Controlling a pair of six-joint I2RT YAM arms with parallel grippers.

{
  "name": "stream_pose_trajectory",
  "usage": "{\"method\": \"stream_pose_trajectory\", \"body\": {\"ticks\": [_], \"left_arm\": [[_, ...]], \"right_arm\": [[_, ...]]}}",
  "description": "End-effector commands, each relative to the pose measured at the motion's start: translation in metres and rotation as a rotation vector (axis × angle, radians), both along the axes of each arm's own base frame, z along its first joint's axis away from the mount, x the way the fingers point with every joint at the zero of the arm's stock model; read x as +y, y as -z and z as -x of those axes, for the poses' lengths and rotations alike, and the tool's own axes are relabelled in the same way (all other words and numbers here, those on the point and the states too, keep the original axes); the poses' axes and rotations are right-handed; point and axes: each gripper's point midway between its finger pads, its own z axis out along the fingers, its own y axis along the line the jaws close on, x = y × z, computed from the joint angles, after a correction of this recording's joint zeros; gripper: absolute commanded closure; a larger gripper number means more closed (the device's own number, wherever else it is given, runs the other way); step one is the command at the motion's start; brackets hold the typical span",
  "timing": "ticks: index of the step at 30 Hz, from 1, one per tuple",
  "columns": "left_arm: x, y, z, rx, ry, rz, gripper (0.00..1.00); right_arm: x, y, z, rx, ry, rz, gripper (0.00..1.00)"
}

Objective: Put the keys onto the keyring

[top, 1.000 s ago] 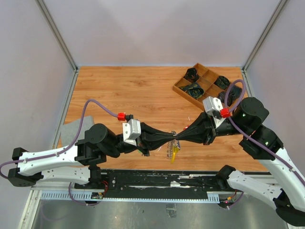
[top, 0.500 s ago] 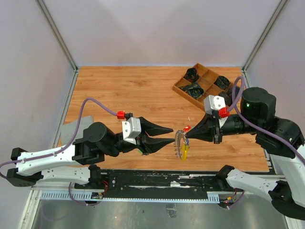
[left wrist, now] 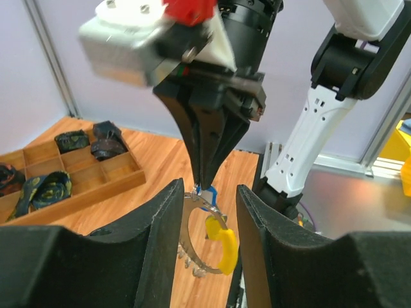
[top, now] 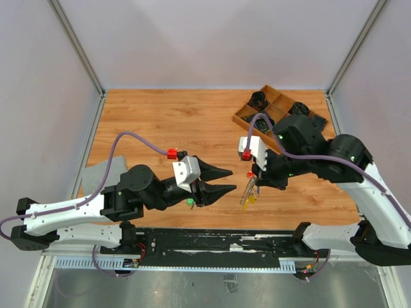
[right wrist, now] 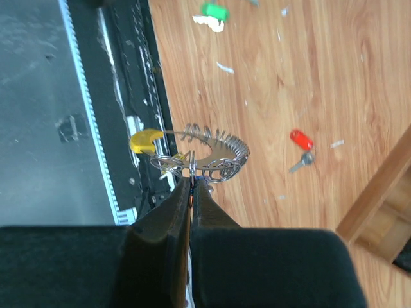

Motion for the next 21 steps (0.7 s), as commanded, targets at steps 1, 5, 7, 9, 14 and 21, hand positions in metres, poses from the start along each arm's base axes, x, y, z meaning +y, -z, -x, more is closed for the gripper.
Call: {"method": "stream_pose_trajectory", "body": {"ticks": [1,5,7,9,14,21], "left_arm": [[-0.002,0.006,-0.008,0.016,-0.040,-0.028,0.56],[-0.004,0.017,-0.010,0.026,-0.050,-0.059,0.55],[-0.005,0.022,-0.011,0.029,-0.052,-0.070,0.55],[-0.007,0.026,-0.012,0.032,-0.056,-0.078,0.53],[-0.017,0.025,-0.012,0.017,-0.047,-0.086,0.49],[-0.025,0.029,-0.010,0.007,-0.023,-0.119,0.48]], "right_arm": [[-0.024,0.024,-0.010,-0.005,0.102,0.188,0.99],[-0.024,0.023,-0.010,0.008,0.116,0.194,1.00],[-0.021,0.020,-0.007,0.018,0.101,0.175,0.99],[-0.015,0.016,-0.002,0.035,0.069,0.143,0.99],[-0.003,0.016,0.010,0.066,-0.011,0.121,1.00],[0.012,0.005,0.024,0.069,-0.089,0.037,0.99]]}}
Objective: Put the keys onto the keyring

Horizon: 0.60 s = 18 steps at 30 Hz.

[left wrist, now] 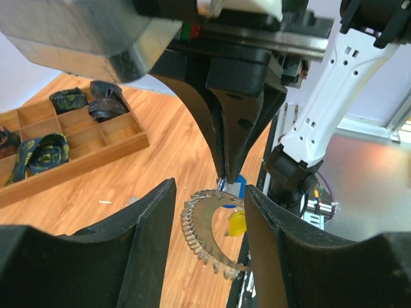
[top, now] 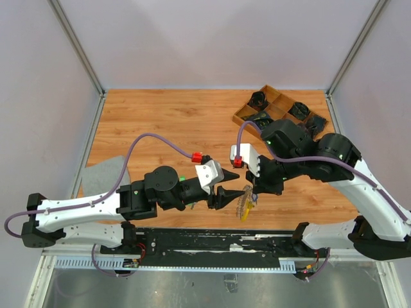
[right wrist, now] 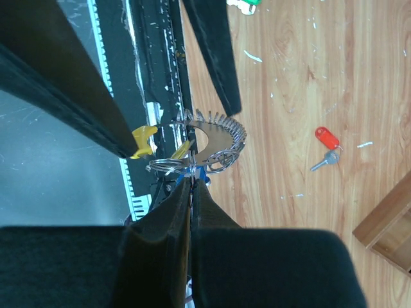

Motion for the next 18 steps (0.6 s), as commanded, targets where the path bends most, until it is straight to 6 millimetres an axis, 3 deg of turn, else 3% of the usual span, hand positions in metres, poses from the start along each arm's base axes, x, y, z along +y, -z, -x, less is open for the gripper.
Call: {"method": "stream_pose_trajectory", "body": {"ticks": [1,18], "left_arm": [[0.000,-0.018,0.003,-0.025,0.026,0.030,0.49],[-0.019,-0.004,0.014,-0.028,0.113,-0.049,0.63]], "right_arm": [[0.010,-0.019,0.015,0.009,-0.059,-0.105,0.99],[0.017,-0.035,0.027,0.009,-0.116,-0.195,0.99]]}}
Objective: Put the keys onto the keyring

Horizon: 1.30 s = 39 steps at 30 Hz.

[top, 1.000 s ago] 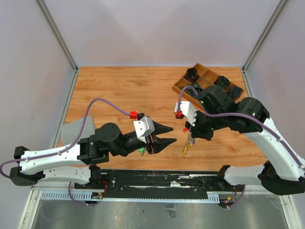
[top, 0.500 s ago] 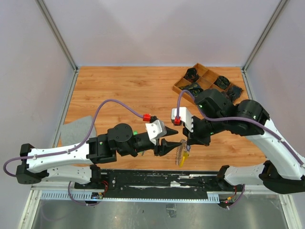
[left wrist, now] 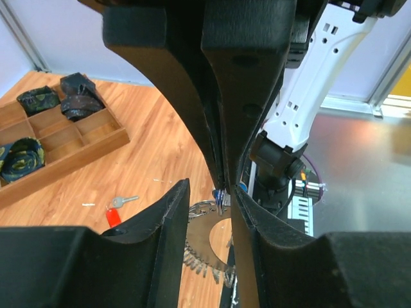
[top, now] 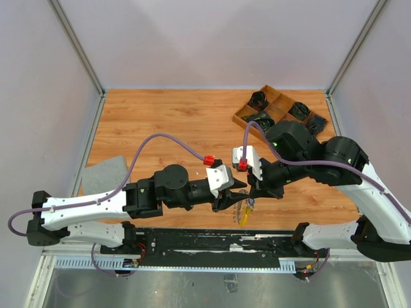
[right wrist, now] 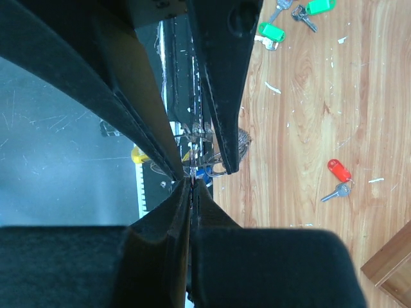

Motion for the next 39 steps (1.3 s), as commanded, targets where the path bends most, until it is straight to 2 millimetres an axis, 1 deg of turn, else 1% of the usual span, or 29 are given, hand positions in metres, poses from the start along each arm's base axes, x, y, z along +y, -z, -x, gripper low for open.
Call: {"method": "stream_pose_trajectory", "body": {"ticks": [1,4,6,9,12,17,21,23,24,25,27,30,32,34,37,39], "left_arm": [[-0.003,-0.014,0.001,-0.018,0.019,0.017,0.63],[-0.003,-0.012,0.001,-0.018,0.020,0.008,0.64],[-0.003,-0.012,0.001,-0.021,0.018,0.006,0.66],[-0.003,-0.012,0.001,-0.023,0.017,0.006,0.72],[-0.004,-0.012,0.000,-0.027,0.017,0.004,0.81],[-0.005,-0.010,0.002,-0.028,0.027,-0.003,0.86],[-0.005,-0.010,0.001,-0.028,0.024,-0.004,0.99],[-0.004,-0.013,0.000,-0.031,0.018,0.000,0.99],[-0.003,-0.015,-0.001,-0.031,0.011,0.010,1.00],[-0.001,-0.019,-0.002,-0.033,0.003,0.022,1.00],[0.004,-0.027,-0.003,-0.035,-0.011,0.056,1.00],[0.013,-0.042,-0.003,-0.035,-0.024,0.120,0.99],[0.020,-0.053,-0.002,-0.031,-0.029,0.173,1.00],[0.025,-0.062,0.000,-0.027,-0.025,0.226,1.00],[0.032,-0.074,0.004,-0.023,-0.013,0.292,0.99],[0.034,-0.080,0.005,-0.023,-0.009,0.318,1.00]], "right_arm": [[0.003,-0.020,0.006,-0.026,-0.020,-0.086,0.99],[0.003,-0.022,0.006,-0.029,-0.019,-0.091,0.99],[0.003,-0.023,0.005,-0.034,-0.016,-0.095,0.99],[0.003,-0.024,0.004,-0.036,-0.012,-0.096,0.99],[0.003,-0.023,0.003,-0.040,-0.009,-0.095,0.99],[0.004,-0.029,0.000,-0.065,0.003,-0.121,0.99],[0.005,-0.034,-0.002,-0.086,0.012,-0.143,1.00],[0.005,-0.038,-0.004,-0.105,0.022,-0.163,0.99],[0.006,-0.041,-0.006,-0.119,0.028,-0.180,0.95],[0.006,-0.045,-0.007,-0.134,0.035,-0.203,0.88],[0.004,-0.055,-0.009,-0.176,0.057,-0.261,0.77],[0.000,-0.076,-0.014,-0.253,0.097,-0.368,0.66],[-0.001,-0.095,-0.015,-0.304,0.121,-0.471,0.61],[-0.001,-0.107,-0.014,-0.328,0.131,-0.549,0.58],[-0.001,-0.114,-0.014,-0.337,0.152,-0.617,0.53],[0.002,-0.115,-0.015,-0.325,0.170,-0.635,0.52]]}}
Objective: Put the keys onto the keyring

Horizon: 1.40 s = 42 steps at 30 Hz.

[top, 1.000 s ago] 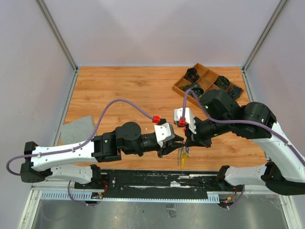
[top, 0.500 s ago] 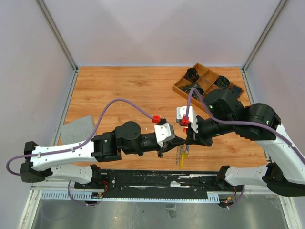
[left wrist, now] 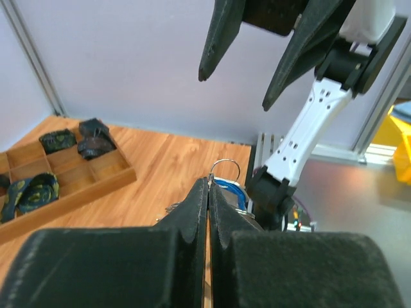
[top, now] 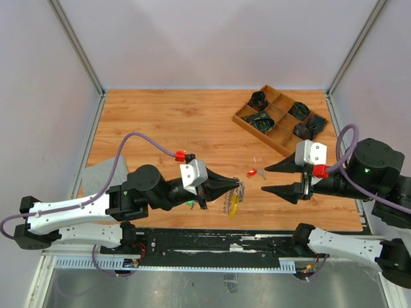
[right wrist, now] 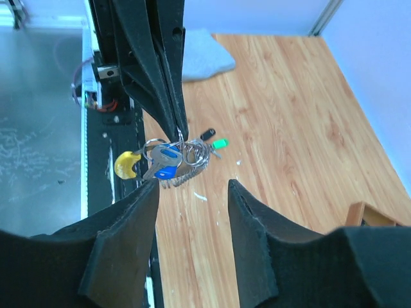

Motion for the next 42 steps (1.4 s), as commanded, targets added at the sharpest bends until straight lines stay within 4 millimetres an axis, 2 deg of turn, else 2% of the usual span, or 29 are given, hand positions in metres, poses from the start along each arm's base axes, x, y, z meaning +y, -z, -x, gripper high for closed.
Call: {"method": "stream_pose_trajectory", "body": {"ticks": [1,5,8,12,15,21,27,34,42], "left_arm": [[0.009,-0.041,0.002,-0.007,0.006,0.169,0.99],[0.013,-0.050,0.007,-0.016,0.027,0.211,0.99],[0.013,-0.055,0.010,-0.019,0.042,0.228,0.99],[0.012,-0.053,0.008,-0.021,0.036,0.220,0.99],[0.012,-0.051,0.005,-0.018,0.017,0.210,0.99],[0.018,-0.046,-0.012,-0.015,-0.082,0.183,0.99],[0.022,-0.040,-0.030,-0.010,-0.187,0.148,0.99],[0.026,-0.034,-0.047,-0.004,-0.286,0.120,0.99],[0.025,-0.033,-0.053,-0.011,-0.321,0.109,1.00]], "right_arm": [[0.018,-0.018,-0.011,0.007,0.033,-0.118,0.51],[0.027,-0.016,-0.007,0.025,-0.006,-0.147,0.50],[0.034,-0.015,-0.005,0.032,-0.032,-0.177,0.54],[0.038,-0.024,0.001,0.030,-0.067,-0.238,0.55],[0.035,-0.029,0.001,0.021,-0.059,-0.262,0.51],[0.022,-0.033,-0.007,0.029,0.033,-0.283,0.52],[0.028,-0.029,-0.014,0.176,0.100,-0.278,0.61],[0.036,-0.019,-0.028,0.399,0.247,-0.292,0.63],[0.039,-0.001,-0.042,0.502,0.362,-0.260,0.65]]}}
